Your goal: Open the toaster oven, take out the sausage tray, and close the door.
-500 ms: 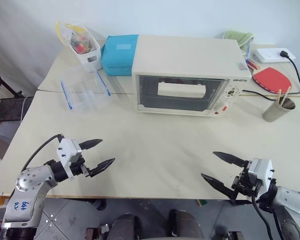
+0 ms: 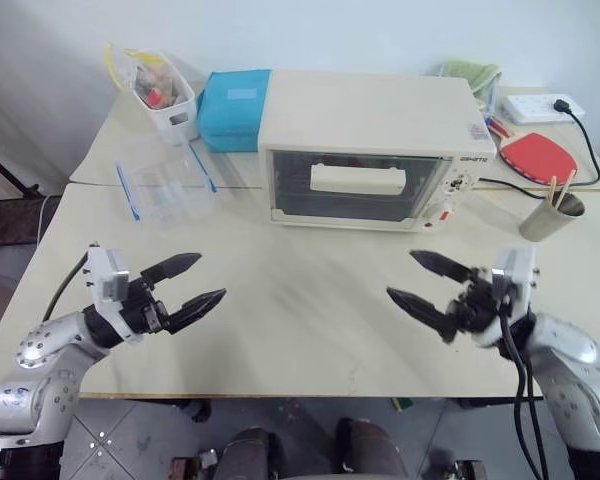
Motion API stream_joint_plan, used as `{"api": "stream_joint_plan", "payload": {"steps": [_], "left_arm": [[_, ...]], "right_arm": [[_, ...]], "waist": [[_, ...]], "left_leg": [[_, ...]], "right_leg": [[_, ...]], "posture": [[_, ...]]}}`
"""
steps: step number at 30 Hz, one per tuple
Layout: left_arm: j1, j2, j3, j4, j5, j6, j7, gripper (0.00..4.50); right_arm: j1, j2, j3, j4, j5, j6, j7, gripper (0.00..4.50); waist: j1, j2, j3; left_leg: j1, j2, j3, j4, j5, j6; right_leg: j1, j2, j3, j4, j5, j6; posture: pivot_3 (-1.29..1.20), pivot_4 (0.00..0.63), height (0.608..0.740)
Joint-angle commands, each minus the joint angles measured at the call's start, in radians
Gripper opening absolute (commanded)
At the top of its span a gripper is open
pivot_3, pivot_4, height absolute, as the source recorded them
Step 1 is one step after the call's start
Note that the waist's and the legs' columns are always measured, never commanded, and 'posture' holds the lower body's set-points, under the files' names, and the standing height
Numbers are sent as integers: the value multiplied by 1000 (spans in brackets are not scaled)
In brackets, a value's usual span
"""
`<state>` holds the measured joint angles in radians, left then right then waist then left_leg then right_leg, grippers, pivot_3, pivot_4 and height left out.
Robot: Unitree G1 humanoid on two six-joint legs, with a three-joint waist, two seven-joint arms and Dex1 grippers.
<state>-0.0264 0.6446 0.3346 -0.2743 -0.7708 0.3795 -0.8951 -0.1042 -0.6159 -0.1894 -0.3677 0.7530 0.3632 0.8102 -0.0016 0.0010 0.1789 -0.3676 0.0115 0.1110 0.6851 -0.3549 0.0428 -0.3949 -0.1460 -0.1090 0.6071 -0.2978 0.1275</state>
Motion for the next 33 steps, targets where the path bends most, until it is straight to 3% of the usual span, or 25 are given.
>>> {"api": "stream_joint_plan", "payload": {"steps": [1,8,14,19,27,30,33], "left_arm": [[-40,18,1,-45,-41,40,1,4492],[-72,-21,-36,-93,-37,77,55,4492],[-63,-29,-38,-103,-27,80,73,4492],[-86,-47,-47,-89,-27,95,107,4492],[-208,-81,-78,-8,-22,107,127,4492],[-301,-114,-98,64,-2,98,146,3988],[-383,-142,-129,137,42,77,153,3084]], "right_arm": [[-133,41,5,89,-23,26,-78,4500],[-309,73,43,260,-105,21,-82,4500],[-373,117,41,314,-135,-32,-46,4500],[-301,98,69,233,-114,-91,135,4500],[-170,29,120,206,-257,-274,278,4500],[-138,22,137,199,-300,-318,292,4500],[-141,30,138,202,-316,-336,280,4500]], "waist": [[0,-1,0],[-2,-1,0],[-4,-1,0],[2,-1,0],[-2,-1,0],[0,-1,0],[1,-1,0]], "left_leg": [[0,-1,0,0,0,0],[-2,-3,-1,1,0,1],[-2,-1,0,1,0,1],[-2,-2,-1,1,0,1],[-2,-1,0,1,0,1],[-1,-1,1,1,0,1],[-2,-1,1,2,1,0]], "right_leg": [[0,0,0,0,0,0],[0,-1,-2,0,0,0],[-1,1,-3,0,0,0],[0,1,-3,0,0,0],[0,2,-3,0,0,0],[0,3,-3,0,0,1],[0,3,-3,1,0,1]], "posture": [[0,150,740],[0,150,740],[0,150,740],[0,150,740],[0,150,740],[0,150,740],[0,150,740]]}}
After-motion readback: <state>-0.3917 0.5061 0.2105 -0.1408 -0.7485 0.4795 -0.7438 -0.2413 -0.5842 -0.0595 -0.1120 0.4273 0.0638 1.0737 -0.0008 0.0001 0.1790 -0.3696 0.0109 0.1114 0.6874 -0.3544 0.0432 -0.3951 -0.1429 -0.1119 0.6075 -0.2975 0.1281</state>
